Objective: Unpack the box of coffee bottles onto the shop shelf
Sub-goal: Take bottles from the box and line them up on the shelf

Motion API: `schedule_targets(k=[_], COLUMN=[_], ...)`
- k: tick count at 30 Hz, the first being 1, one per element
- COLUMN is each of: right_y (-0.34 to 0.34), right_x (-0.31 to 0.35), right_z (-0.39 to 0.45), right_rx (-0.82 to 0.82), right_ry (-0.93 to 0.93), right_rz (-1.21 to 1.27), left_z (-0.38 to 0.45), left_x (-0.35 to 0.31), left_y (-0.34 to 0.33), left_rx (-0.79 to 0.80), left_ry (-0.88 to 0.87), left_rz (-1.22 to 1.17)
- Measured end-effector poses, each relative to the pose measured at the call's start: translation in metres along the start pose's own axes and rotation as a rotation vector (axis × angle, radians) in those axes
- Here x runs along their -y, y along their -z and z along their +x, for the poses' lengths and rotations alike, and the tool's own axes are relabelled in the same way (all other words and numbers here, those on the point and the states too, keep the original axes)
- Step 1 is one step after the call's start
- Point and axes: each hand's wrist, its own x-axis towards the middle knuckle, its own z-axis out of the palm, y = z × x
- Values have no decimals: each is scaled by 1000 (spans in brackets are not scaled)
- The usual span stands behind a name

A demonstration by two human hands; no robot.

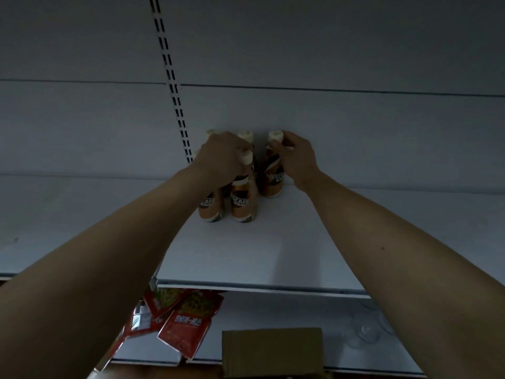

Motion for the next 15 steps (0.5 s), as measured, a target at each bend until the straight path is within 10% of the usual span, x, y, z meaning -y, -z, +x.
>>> schedule_targets(k=[15], right_y=[31], right_x=[31], right_z=[-23], right_rx=[143], right_ry=[-126], right_rz=[-284], left_z=[-26], left_x=[-25], left_y=[9], left_rx=[29], left_ry=[95], left_rz=[-30])
